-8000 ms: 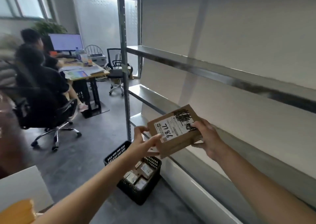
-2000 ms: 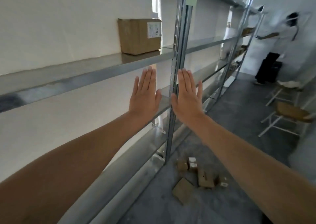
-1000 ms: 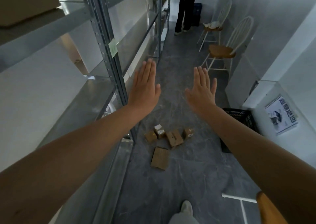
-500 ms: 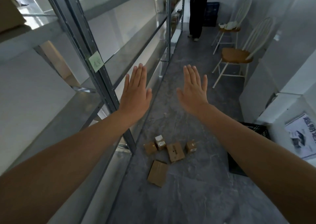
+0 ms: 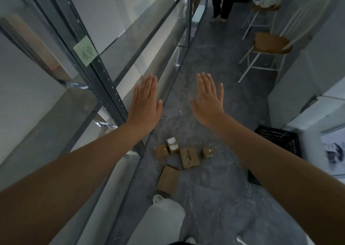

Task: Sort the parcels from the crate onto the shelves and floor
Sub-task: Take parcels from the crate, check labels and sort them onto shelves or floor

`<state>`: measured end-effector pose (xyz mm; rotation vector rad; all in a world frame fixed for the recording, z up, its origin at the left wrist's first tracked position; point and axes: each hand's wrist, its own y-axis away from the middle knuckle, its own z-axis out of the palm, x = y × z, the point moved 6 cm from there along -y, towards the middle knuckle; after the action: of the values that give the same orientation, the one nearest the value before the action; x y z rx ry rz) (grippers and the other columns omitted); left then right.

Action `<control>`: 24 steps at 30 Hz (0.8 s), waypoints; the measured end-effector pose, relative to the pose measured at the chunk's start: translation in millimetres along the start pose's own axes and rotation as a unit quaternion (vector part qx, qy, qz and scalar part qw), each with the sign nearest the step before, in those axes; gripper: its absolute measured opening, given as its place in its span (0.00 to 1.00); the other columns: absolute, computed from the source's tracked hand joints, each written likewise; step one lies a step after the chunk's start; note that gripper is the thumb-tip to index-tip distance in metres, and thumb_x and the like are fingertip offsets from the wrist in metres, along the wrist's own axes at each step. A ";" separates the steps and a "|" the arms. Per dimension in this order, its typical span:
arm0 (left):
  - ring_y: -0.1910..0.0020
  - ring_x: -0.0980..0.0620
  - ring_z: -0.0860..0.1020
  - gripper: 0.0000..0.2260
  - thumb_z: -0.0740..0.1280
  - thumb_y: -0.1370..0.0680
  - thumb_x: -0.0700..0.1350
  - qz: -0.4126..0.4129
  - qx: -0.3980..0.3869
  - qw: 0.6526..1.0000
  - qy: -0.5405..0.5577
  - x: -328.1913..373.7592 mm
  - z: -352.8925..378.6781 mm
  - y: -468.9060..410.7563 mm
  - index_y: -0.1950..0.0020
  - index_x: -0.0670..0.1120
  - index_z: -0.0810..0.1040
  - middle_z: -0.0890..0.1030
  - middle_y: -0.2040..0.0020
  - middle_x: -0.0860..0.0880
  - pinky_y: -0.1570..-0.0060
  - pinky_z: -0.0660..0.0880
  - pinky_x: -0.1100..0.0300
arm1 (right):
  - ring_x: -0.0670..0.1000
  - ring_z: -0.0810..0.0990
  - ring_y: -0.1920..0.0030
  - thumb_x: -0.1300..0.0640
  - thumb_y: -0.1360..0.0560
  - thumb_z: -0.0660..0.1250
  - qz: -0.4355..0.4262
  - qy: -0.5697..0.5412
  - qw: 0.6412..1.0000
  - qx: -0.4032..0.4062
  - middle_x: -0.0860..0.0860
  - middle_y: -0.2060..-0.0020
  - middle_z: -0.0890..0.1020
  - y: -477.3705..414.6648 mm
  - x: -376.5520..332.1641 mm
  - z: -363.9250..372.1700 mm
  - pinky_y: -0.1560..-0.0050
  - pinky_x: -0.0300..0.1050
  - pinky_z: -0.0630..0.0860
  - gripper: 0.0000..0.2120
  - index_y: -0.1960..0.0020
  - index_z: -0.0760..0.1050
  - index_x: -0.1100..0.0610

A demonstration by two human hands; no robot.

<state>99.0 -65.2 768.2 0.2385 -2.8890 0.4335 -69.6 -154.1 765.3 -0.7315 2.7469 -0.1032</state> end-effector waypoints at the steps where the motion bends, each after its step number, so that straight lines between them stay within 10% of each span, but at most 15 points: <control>1: 0.21 0.50 0.40 0.30 0.54 0.17 0.46 -0.005 -0.006 1.000 0.010 -4.2 8.4 -6.5 0.20 0.42 0.42 0.43 0.19 0.46 0.23 0.38 0.51 | 0.49 0.37 0.22 0.51 0.19 0.54 0.000 0.006 1.000 -0.005 0.50 0.20 0.42 -6.7 1.6 6.2 0.24 0.59 0.34 0.35 0.20 0.38 0.56; 24: 0.20 0.49 0.42 0.29 0.53 0.17 0.47 -0.037 -0.164 0.984 0.064 -49.6 221.9 -119.0 0.20 0.41 0.44 0.45 0.19 0.45 0.22 0.45 0.48 | 0.47 0.38 0.21 0.53 0.21 0.55 0.119 -0.010 0.987 -0.107 0.48 0.20 0.45 -129.8 127.8 160.3 0.24 0.56 0.34 0.34 0.20 0.43 0.55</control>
<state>129.1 -238.9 581.7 0.2525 -2.7586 -0.0430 -65.4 -329.1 597.3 -0.4463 2.8300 0.2524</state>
